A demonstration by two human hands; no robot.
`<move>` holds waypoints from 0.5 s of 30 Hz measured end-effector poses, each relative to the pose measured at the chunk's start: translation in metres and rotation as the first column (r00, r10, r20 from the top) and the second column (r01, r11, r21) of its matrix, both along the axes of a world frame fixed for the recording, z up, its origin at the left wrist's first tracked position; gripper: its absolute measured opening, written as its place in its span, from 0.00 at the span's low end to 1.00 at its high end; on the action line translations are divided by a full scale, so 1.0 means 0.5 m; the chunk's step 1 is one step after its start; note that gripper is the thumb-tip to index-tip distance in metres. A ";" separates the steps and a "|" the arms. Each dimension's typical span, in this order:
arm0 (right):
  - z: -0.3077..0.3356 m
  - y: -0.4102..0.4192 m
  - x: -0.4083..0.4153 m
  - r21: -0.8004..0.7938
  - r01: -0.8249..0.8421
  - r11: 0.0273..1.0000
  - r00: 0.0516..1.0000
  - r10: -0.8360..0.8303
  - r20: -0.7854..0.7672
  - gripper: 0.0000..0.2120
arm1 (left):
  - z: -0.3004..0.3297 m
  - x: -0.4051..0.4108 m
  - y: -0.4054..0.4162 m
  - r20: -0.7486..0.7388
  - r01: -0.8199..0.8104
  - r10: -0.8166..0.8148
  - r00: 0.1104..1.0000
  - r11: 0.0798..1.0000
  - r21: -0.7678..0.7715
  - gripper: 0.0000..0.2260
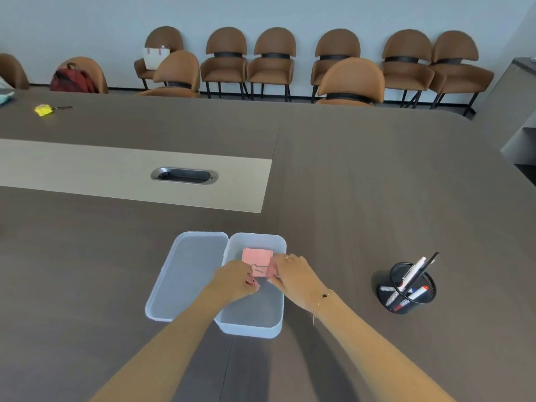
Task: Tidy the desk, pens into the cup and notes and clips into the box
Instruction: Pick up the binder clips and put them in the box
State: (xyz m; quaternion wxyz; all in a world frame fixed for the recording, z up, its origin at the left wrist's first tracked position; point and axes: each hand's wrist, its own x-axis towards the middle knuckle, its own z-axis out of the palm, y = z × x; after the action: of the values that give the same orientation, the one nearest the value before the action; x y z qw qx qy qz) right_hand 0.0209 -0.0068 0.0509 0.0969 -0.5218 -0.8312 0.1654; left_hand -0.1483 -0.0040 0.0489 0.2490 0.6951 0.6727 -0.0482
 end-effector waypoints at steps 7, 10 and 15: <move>-0.062 -0.010 -0.049 -0.036 -0.104 0.994 0.887 0.108 0.448 0.16 | -0.071 -0.006 -0.040 -0.231 0.127 -0.149 0.961 0.986 -0.105 0.12; -0.069 -0.017 -0.042 -0.042 -0.080 0.996 0.906 0.090 0.414 0.16 | -0.078 -0.009 -0.043 -0.143 0.077 -0.087 0.986 0.994 -0.075 0.13; -0.050 -0.023 -0.015 -0.108 -0.023 0.994 0.980 0.044 0.196 0.18 | -0.059 -0.041 -0.037 0.108 -0.030 0.033 0.994 0.999 -0.031 0.15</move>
State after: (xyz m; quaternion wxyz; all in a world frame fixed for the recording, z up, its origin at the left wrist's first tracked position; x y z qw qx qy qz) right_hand 0.0133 -0.0181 0.0257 -0.0164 -0.5259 -0.8356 0.1579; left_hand -0.1689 -0.0226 0.0192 0.2959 0.6821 0.6685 -0.0162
